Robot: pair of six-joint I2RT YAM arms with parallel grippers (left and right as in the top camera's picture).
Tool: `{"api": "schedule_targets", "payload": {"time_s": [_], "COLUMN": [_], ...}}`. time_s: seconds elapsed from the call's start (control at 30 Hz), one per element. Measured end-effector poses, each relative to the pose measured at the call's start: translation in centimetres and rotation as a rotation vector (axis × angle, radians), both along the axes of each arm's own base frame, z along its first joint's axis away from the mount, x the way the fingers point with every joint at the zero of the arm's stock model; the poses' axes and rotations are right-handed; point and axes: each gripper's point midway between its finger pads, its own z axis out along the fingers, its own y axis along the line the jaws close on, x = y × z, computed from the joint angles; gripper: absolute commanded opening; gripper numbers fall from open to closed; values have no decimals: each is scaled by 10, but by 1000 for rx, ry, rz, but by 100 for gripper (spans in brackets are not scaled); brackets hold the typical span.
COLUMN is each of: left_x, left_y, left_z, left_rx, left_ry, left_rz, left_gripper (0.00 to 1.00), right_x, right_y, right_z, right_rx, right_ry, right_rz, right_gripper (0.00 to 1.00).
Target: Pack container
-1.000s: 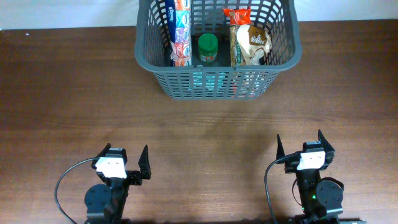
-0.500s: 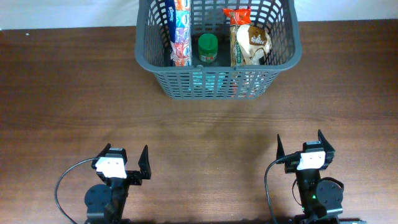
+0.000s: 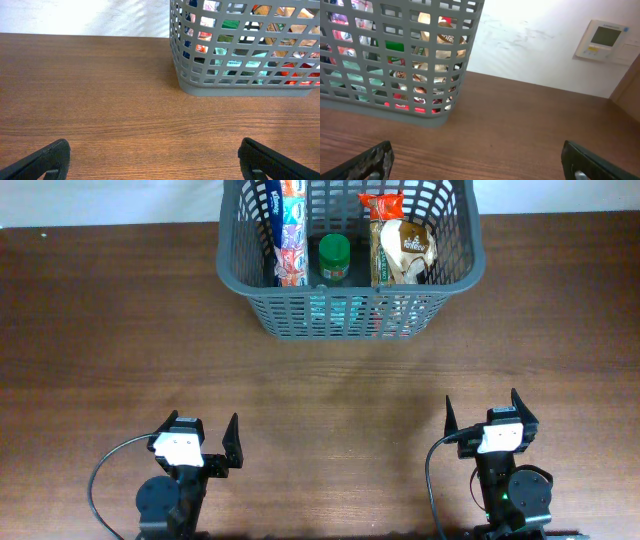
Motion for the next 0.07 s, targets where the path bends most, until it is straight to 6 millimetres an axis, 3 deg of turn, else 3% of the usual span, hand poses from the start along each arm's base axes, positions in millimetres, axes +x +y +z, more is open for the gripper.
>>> {"api": "schedule_targets", "payload": {"time_s": [0.07], "left_x": [0], "left_y": [0], "left_z": [0], "left_rx": [0], "left_ry": [0], "left_rz": [0], "left_gripper": [99], "right_x": [0], "right_y": [0], "right_z": [0], "right_rx": [0], "right_ry": [0], "right_rz": [0], "right_gripper": [99]}}
